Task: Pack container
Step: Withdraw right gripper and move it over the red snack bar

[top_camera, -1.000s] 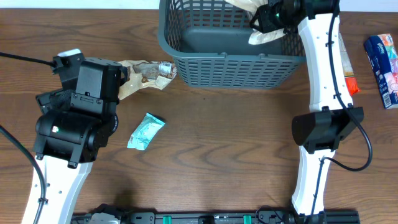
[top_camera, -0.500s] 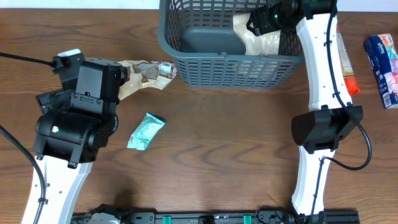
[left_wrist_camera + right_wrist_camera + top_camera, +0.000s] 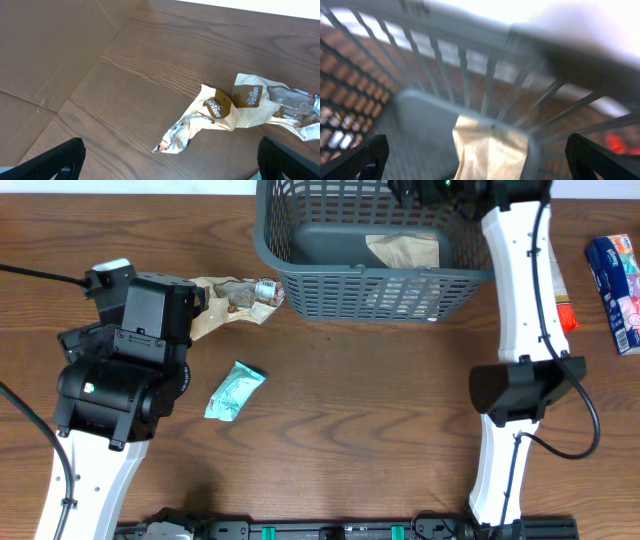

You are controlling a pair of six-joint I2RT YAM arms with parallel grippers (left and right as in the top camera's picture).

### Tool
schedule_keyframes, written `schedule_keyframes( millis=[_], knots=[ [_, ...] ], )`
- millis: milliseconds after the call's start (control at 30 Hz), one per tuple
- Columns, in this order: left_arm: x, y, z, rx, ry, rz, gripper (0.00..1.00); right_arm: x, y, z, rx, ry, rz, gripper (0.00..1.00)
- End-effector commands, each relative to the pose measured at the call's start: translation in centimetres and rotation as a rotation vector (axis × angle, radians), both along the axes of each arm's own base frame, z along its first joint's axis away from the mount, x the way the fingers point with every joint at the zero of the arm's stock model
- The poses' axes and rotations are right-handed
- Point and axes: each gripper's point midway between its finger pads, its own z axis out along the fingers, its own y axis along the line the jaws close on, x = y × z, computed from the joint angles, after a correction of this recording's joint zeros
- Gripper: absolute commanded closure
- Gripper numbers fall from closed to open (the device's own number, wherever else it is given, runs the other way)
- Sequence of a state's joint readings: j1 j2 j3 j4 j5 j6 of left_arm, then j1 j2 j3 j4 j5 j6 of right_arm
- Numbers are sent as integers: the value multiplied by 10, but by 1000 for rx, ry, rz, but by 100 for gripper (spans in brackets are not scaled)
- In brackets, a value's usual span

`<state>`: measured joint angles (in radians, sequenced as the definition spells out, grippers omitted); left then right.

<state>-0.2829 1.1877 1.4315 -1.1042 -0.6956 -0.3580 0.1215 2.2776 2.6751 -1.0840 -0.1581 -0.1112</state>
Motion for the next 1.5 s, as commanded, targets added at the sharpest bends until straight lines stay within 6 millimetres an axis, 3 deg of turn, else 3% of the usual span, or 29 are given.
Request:
schedule_keyframes(
  millis=[0,133,233,300,367,467,600,833,933,1000,1267,1467],
  knots=[
    [-1,4,8,17,-12,11,1,-29,-32,102,30,-208,-56,1],
    [-1,4,8,17,-12,11,1,-57,-92,146,-2,-283,-191,1],
    [-1,4,8,18,-11,11,1,-78,-150,148,-55,-255,-344,1],
    [-1,4,8,18,-11,11,1,-95,-187,130,-73,-164,-415,1],
    [-1,4,8,17,-11,11,1,-112,-209,106,-54,-53,-467,1],
    [-1,4,8,18,-12,11,1,-136,-230,75,-17,96,-537,1],
    [-1,4,8,18,-11,11,1,-153,-242,57,10,192,-580,1],
    [-1,4,8,17,-12,11,2,-147,-271,61,-183,153,-598,1],
    [-1,4,8,18,-11,11,1,-137,-281,53,-205,151,-571,1],
    [-1,4,8,18,-12,11,1,-129,-286,40,-198,174,-537,1],
    [-1,4,8,18,-12,11,1,-88,-319,-57,-171,326,-485,1],
    [-1,4,8,18,-12,11,1,-55,-315,-110,-184,360,-396,1]
  ],
)
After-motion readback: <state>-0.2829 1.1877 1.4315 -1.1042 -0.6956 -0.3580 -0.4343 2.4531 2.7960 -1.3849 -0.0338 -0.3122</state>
